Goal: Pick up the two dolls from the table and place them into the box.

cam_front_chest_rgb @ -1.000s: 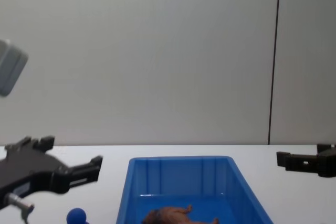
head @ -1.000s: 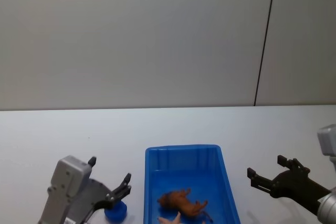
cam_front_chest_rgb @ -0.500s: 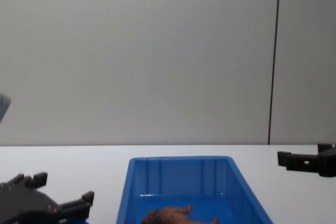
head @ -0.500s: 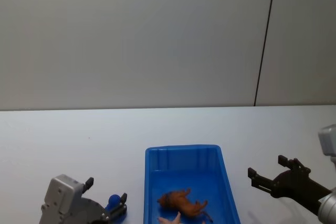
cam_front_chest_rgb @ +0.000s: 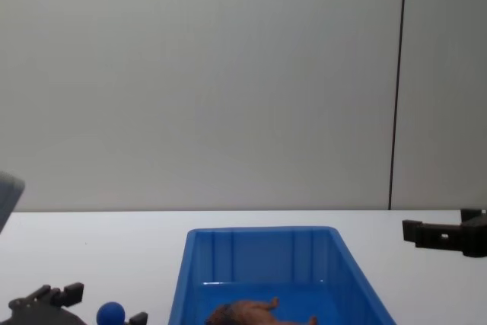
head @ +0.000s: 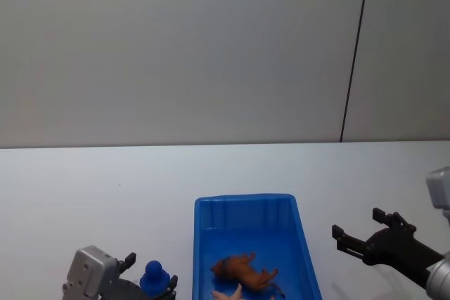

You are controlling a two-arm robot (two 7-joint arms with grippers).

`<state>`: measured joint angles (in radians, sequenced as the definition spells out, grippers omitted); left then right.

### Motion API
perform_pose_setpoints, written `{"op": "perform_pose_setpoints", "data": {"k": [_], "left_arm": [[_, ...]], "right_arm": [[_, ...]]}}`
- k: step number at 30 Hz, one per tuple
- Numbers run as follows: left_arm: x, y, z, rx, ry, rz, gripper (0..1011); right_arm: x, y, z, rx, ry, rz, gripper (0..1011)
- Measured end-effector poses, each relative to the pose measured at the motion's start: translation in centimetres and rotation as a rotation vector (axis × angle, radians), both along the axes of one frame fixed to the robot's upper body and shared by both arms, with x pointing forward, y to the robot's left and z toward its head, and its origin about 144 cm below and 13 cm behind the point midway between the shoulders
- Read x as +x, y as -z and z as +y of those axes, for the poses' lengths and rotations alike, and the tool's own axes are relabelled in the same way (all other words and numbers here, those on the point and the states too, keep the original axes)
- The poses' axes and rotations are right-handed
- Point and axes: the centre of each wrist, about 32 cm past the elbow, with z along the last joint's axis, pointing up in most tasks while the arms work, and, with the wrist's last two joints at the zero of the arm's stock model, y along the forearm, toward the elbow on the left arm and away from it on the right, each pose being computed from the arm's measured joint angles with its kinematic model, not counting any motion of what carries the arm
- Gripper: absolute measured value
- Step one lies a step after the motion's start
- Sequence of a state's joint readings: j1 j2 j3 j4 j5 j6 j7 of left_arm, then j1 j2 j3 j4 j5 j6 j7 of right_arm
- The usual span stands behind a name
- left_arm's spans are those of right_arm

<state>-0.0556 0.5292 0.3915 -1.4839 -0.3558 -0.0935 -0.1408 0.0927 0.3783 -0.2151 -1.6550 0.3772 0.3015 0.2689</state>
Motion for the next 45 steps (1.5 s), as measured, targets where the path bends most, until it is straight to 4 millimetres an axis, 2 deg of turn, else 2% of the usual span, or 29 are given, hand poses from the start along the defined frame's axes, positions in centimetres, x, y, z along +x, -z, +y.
{"op": "perform_pose_setpoints", "data": {"k": [10,19,20,27,37,45], "left_arm": [[0.7,0.8,0.2,0.016,0.021,0.023,1003],[1.1,1.2,0.3,0.039,0.024,0.04,809],[1.1,1.2,0.3,0.043,0.023,0.042,747],[1.4,1.4,0.3,0.058,0.018,0.049,552],[1.7,1.1,0.4,0.072,0.006,0.039,475],[2.5,-0.8,0.1,0.072,0.003,-0.035,418]], "right_arm": [[0.0,0.0,0.0,0.0,0.0,0.0,1001],[0.0,0.0,0.0,0.0,0.0,0.0,1001],[0.0,0.0,0.0,0.0,0.0,0.0,1001],[0.0,0.0,0.0,0.0,0.0,0.0,1001],[0.0,0.0,0.0,0.0,0.0,0.0,1001],[0.0,0.0,0.0,0.0,0.0,0.0,1001]]}}
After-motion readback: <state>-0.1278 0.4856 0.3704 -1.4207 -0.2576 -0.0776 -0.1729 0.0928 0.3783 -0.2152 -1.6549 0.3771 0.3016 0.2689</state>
